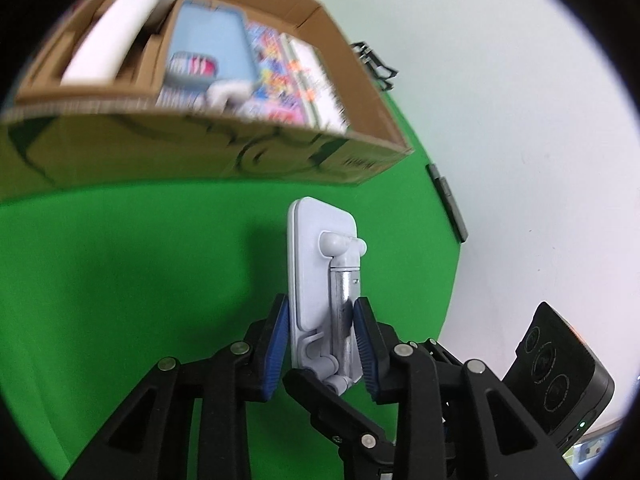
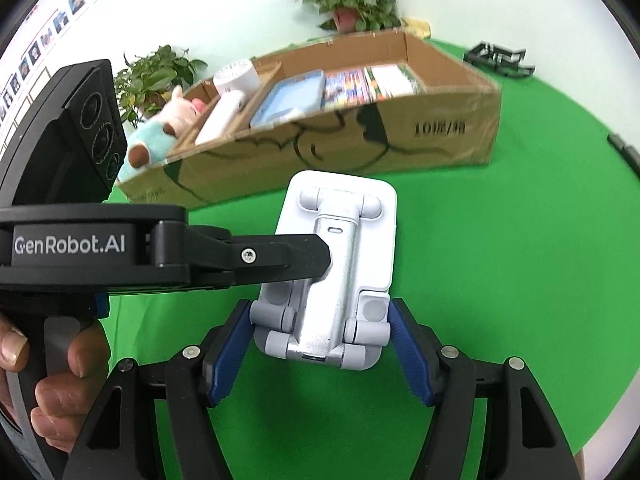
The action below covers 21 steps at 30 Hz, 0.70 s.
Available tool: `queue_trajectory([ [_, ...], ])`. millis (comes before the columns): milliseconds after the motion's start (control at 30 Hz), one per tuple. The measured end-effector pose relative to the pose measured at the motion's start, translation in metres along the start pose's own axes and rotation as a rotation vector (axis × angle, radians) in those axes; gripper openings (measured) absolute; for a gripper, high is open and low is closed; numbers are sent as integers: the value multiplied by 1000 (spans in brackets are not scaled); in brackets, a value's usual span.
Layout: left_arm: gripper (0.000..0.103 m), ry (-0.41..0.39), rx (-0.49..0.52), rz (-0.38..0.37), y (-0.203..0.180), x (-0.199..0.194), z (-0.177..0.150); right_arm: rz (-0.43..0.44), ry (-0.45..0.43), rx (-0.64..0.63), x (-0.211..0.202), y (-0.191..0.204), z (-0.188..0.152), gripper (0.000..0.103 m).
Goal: Organize objects
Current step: 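Lift the phone stand with the right gripper toward the box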
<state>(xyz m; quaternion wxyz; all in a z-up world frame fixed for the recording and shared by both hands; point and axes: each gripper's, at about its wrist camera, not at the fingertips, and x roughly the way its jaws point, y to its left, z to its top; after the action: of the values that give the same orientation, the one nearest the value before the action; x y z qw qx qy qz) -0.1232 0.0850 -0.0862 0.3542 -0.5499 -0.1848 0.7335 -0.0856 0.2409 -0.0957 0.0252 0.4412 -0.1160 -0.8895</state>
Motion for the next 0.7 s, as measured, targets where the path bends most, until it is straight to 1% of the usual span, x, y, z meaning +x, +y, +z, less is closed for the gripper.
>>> queue_trajectory([
  [67, 31, -18, 24, 1, -9, -6, 5, -8, -27, -14, -7, 1, 7, 65],
  [133, 31, -35, 44, 4, -28, -4, 14, -13, -46, -22, -12, 2, 13, 65],
  [200, 31, -53, 60, 5, -37, -8, 20, -14, -66, -29, -16, 2, 21, 65],
  [367, 31, -92, 83, 4, -44, -22, 40, -20, -98, -55, -22, 4, 42, 65],
  [467, 31, -124, 99, 9, -53, -31, 62, -20, -117, -77, -24, 3, 61, 65],
  [533, 31, -143, 117, 14, -59, -31, 69, -19, -129, -89, -25, 3, 77, 65],
  [633, 31, -172, 128, 15, -66, -39, 88, -18, -147, -112, -27, 3, 103, 65],
  [700, 31, -190, 128, 12, -70, -42, 106, -27, -158, -135, -26, 3, 121, 65],
])
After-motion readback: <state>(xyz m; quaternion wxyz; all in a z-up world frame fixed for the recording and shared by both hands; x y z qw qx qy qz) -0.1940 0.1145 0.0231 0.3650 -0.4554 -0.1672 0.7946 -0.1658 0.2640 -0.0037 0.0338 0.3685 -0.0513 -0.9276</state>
